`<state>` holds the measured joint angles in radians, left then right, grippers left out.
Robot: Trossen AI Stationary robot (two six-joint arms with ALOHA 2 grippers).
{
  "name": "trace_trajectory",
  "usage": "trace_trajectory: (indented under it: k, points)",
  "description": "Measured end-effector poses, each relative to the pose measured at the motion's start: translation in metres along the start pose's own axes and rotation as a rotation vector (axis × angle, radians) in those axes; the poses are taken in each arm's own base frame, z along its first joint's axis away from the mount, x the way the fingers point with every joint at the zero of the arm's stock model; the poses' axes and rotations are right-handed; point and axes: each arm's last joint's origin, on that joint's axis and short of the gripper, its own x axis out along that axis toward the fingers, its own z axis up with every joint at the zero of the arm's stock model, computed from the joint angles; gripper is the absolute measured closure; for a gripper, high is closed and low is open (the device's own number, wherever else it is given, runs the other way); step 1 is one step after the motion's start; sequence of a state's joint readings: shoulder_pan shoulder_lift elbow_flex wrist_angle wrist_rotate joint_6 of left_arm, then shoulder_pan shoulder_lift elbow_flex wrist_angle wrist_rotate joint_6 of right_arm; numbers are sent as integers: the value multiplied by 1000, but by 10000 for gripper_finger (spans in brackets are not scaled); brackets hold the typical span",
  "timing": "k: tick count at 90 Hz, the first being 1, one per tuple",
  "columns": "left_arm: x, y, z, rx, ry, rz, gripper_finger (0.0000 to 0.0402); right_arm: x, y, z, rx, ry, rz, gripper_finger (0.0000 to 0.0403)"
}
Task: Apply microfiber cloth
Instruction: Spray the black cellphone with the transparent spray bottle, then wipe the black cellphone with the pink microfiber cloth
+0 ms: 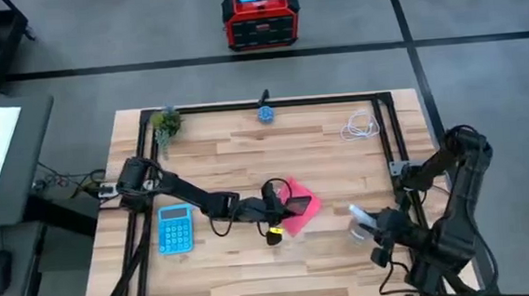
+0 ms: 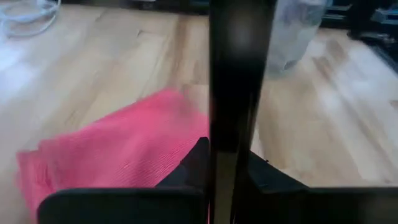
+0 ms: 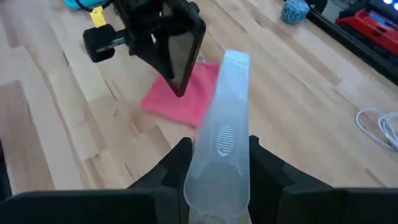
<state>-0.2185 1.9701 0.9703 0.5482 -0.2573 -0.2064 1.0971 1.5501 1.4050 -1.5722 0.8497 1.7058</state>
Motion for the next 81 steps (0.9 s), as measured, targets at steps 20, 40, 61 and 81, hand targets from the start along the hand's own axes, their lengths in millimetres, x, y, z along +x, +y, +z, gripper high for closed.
trace_trajectory:
  k: [20, 40, 61, 81]
  points:
    - [2, 3, -2, -25, 14, -14, 388, -8, 1, -8, -27, 88, 22, 217]
    - [2, 4, -3, -26, 28, -11, 389, -23, -4, 13, -8, 128, 90, 180]
    - [3, 7, -8, -27, 78, 8, 389, -33, -5, 40, -20, 135, 145, 200]
    - [8, 25, -15, -57, 126, 58, 389, -35, -4, 89, -36, 95, 227, 216]
